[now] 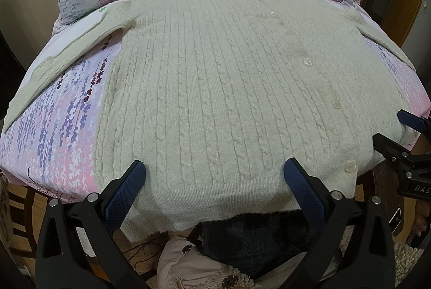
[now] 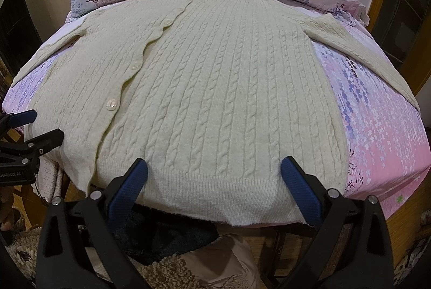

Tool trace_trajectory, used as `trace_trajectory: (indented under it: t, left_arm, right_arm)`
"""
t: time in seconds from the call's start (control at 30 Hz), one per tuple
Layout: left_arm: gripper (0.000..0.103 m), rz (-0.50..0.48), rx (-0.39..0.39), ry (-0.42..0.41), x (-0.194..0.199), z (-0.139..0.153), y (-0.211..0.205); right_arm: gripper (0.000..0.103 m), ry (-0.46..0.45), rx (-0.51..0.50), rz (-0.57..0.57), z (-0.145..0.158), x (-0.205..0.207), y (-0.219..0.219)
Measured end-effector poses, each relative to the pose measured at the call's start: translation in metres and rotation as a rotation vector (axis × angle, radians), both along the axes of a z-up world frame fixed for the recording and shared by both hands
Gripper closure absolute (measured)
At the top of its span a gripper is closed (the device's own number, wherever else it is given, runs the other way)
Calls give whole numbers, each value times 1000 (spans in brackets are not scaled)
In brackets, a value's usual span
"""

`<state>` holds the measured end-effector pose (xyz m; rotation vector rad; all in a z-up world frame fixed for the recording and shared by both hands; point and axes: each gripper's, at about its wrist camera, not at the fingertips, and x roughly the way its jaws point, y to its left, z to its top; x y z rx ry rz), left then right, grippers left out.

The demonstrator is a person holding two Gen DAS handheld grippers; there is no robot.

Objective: Fold small clothes

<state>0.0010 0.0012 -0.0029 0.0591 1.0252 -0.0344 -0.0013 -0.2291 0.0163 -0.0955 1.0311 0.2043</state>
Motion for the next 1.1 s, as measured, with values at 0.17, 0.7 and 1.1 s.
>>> trace_trajectory:
  t: [0.17, 0.7, 1.1]
  left_arm:
    - [1, 0, 1, 1, 0, 0, 0]
    - [1, -12, -77, 26, 11, 8, 11]
    - [1, 28, -166, -110, 71, 44, 39]
  right_arm:
    - [4, 0, 0, 0, 0, 0, 0]
    - [15, 22, 167, -29, 13, 19, -24]
    - [39, -137, 441, -720, 30, 100, -237]
